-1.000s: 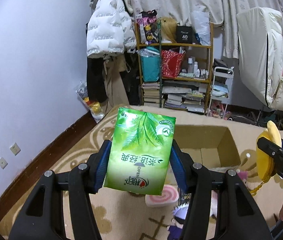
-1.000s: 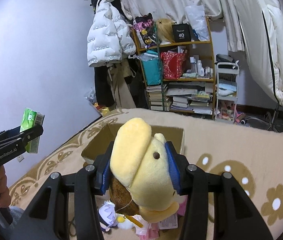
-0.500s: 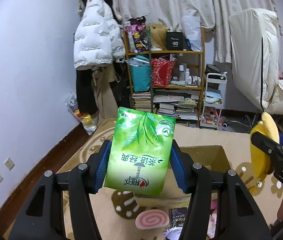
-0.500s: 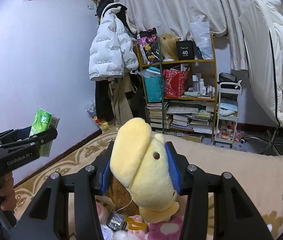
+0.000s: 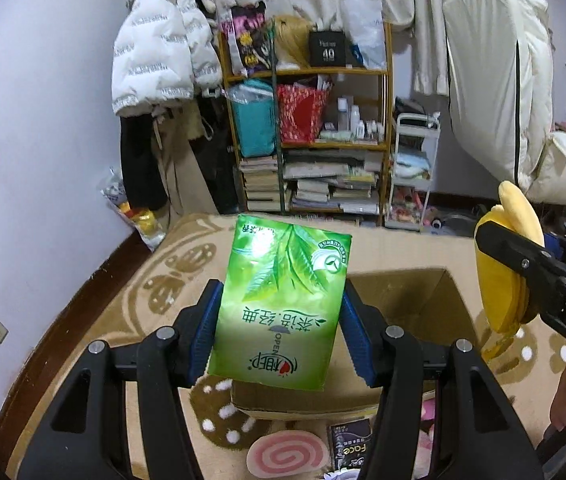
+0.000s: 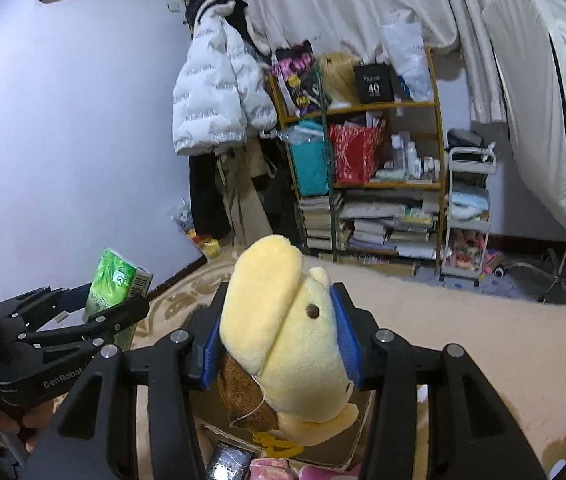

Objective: Organize soft objects
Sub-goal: 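Lift green tissue pack with left tool while right tool lifts yellow duck over box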

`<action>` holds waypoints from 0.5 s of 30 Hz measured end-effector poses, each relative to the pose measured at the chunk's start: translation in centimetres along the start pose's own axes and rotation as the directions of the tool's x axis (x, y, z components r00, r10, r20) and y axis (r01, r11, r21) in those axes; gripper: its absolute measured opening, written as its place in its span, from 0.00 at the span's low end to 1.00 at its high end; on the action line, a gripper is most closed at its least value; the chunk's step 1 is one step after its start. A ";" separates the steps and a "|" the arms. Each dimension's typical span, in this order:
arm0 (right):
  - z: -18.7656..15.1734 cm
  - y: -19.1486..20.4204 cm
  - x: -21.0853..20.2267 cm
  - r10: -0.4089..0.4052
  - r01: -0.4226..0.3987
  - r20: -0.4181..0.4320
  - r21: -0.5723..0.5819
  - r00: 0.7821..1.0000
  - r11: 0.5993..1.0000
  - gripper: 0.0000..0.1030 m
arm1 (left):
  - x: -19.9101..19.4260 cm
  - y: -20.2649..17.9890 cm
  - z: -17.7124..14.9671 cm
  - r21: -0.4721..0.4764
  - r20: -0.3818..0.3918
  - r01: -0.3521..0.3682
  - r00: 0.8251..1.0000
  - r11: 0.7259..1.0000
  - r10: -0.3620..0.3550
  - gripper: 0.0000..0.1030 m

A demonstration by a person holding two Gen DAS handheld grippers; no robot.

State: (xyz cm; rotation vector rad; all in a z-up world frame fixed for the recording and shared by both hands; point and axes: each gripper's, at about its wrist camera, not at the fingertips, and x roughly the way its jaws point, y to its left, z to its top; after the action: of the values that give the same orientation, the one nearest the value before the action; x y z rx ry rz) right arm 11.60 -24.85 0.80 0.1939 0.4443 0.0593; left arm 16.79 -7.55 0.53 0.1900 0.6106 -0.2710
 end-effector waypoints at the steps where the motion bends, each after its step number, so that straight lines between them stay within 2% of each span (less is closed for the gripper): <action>1: -0.2 -0.1 0.4 -0.001 0.001 -0.007 0.002 1.000 1.000 0.49 | 0.7 0.0 -0.2 0.002 -0.015 0.000 1.000 1.000 0.000 0.54; 8: -2.0 -0.9 3.0 0.015 -0.014 -0.048 0.019 0.999 1.000 0.49 | 4.3 -0.2 -1.3 -0.011 -0.084 0.016 0.996 1.000 -0.017 0.54; 15: -3.8 -1.5 5.1 0.026 -0.024 -0.091 0.019 0.995 1.000 0.49 | 6.1 -0.9 -2.7 -0.001 -0.136 0.037 0.990 0.999 -0.037 0.54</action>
State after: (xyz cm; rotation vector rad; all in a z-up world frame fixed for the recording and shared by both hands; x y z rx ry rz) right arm 14.59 -25.15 -5.05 0.2153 0.5338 0.0890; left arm 19.83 -8.94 -5.26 0.2002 0.7493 -0.2961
